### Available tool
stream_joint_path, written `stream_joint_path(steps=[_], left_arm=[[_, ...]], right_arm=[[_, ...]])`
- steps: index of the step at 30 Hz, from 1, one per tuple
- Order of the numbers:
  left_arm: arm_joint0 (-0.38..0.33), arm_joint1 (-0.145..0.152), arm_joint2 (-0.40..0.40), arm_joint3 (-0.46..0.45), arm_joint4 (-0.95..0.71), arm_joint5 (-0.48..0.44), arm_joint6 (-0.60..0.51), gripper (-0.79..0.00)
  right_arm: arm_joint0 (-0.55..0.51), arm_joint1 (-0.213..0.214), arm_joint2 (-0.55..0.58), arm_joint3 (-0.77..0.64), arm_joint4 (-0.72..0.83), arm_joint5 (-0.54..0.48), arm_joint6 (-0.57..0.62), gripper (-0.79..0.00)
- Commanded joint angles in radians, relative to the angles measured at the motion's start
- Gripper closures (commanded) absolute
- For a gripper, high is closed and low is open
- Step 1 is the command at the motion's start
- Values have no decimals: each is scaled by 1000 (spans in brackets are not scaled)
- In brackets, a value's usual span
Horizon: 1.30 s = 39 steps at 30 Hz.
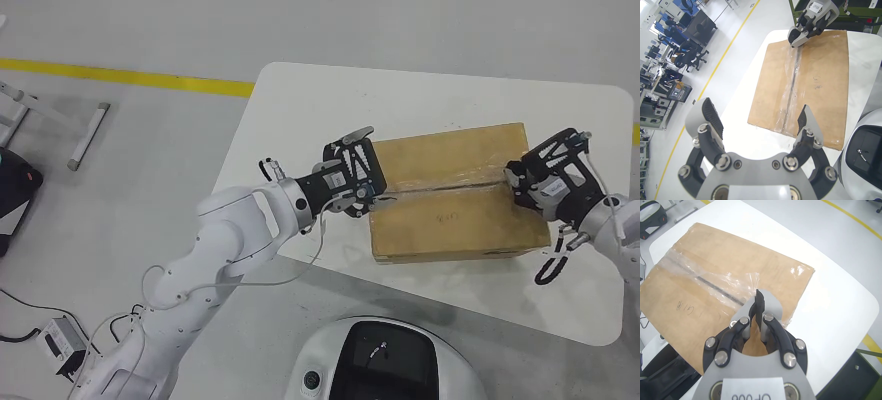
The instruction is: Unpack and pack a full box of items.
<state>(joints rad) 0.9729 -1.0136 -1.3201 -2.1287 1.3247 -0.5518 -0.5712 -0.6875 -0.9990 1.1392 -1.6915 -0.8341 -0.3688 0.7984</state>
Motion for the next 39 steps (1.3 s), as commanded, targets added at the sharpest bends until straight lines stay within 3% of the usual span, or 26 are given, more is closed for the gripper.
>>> stream_joint_path(steps=[1,19,20,21,25,28,30,37,39], left_arm=[[-1,0,0,1,0,2,-1,-785],[-11,0,3,9,1,3,2,-785],[-11,-1,3,9,1,3,2,-785],[-11,-1,3,9,0,4,3,-785],[-11,-1,4,10,0,3,4,-785],[-9,-1,6,8,-2,2,3,-785],[-7,-1,7,6,-2,2,3,-785],[-1,0,9,0,-4,-3,-1,-785],[0,0,9,-2,-3,-5,-3,-785]], right_arm=[[0,1,0,1,-10,-5,2,0],[7,-6,-32,34,-64,-22,3,0],[7,-6,-32,34,-65,-22,2,-99],[8,-6,-31,35,-62,-20,3,-262],[10,-5,-15,30,-46,-7,10,-508],[5,-4,0,25,-34,6,19,-529],[-2,-3,12,21,-15,19,25,-634],[-29,3,55,-2,32,48,54,-619],[-38,6,72,-8,43,58,63,-646]])
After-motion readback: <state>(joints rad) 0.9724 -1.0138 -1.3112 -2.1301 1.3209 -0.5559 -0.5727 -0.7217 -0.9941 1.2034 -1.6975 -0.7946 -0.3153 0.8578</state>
